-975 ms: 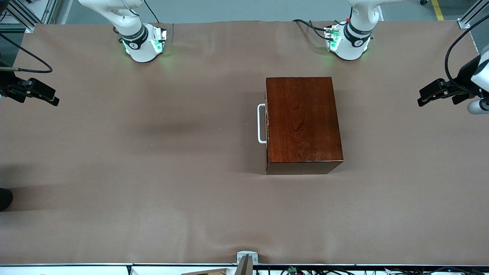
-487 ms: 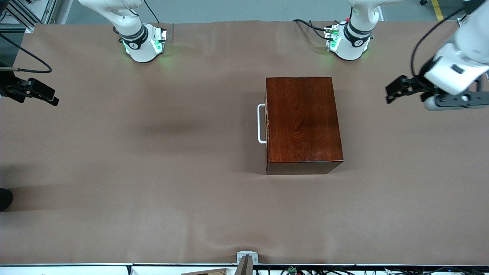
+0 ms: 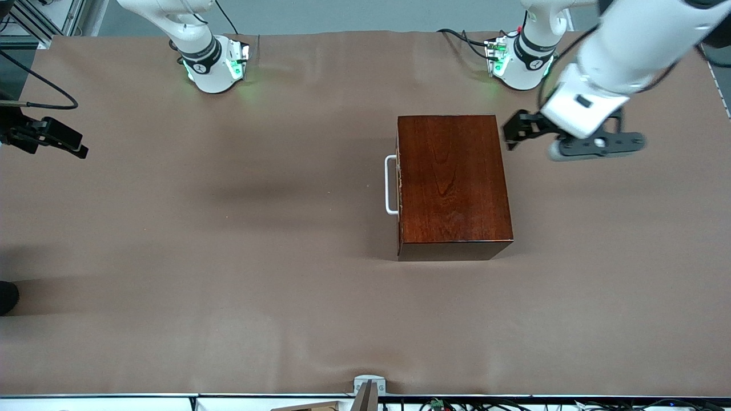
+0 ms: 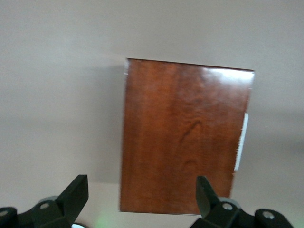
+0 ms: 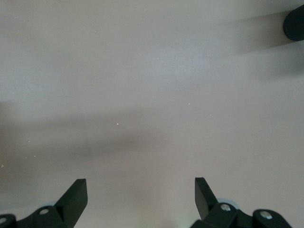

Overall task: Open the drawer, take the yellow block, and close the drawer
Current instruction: 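Move the left gripper over the box to the white drawer handle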

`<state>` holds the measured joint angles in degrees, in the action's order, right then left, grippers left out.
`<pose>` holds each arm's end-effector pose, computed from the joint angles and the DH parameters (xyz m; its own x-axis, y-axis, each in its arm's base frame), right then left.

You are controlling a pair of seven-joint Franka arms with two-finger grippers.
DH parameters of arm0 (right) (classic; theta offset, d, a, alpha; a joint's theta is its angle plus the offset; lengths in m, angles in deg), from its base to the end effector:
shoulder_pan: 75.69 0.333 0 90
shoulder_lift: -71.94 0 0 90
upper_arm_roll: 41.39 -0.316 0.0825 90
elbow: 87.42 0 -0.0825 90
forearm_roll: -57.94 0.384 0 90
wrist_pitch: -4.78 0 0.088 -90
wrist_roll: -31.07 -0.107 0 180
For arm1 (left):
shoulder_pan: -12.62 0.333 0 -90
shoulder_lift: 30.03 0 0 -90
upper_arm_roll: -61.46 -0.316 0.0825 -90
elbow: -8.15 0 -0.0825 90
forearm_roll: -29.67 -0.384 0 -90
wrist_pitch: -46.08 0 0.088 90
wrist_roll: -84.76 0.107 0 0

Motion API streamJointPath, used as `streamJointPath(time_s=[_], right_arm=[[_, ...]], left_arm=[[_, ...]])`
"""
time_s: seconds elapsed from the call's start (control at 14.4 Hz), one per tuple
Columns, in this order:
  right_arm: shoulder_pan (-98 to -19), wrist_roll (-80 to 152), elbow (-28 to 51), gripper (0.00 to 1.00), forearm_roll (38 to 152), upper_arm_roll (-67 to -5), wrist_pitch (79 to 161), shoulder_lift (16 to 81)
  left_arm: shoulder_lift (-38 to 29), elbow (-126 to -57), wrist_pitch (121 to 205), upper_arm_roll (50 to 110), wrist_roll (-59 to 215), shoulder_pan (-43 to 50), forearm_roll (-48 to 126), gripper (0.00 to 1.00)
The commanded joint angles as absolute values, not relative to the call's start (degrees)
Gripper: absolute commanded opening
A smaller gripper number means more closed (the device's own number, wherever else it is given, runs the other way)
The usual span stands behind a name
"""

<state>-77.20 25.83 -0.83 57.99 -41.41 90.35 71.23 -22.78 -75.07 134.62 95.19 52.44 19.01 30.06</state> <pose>0.5506 -0.0142 0.6388 0.9927 -0.1171 -0.0301 -0.1171 -0.9931 0.0019 0.5293 -0.2496 0.6173 0.9948 0.0883 -0.0517 0.0913 -0.9941 0.0583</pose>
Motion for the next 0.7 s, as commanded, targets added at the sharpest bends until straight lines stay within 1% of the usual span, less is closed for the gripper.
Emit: streamJointPath(time_s=[0.0,0.28,0.42,0.63], right_arm=[[-78.2,25.4,-2.0,1.00,58.8,-42.0,90.0,70.6],[-78.1,25.4,-2.0,1.00,58.8,-42.0,90.1,70.4],[-78.2,25.4,-2.0,1.00,58.7,-42.0,90.1,70.5],[-78.1,25.4,-2.0,1.00,58.8,-42.0,90.1,70.4]], left_arm=[[-17.9,-70.4,136.7,98.0,46.0,16.0,30.7,1.00],[-12.9,-68.5,141.3,97.4,37.1,6.8,28.6,1.00],[-10.1,-68.0,145.1,97.3,32.4,1.7,25.3,1.00],[-2.6,-65.5,148.0,97.1,26.0,-6.7,18.7,1.00]])
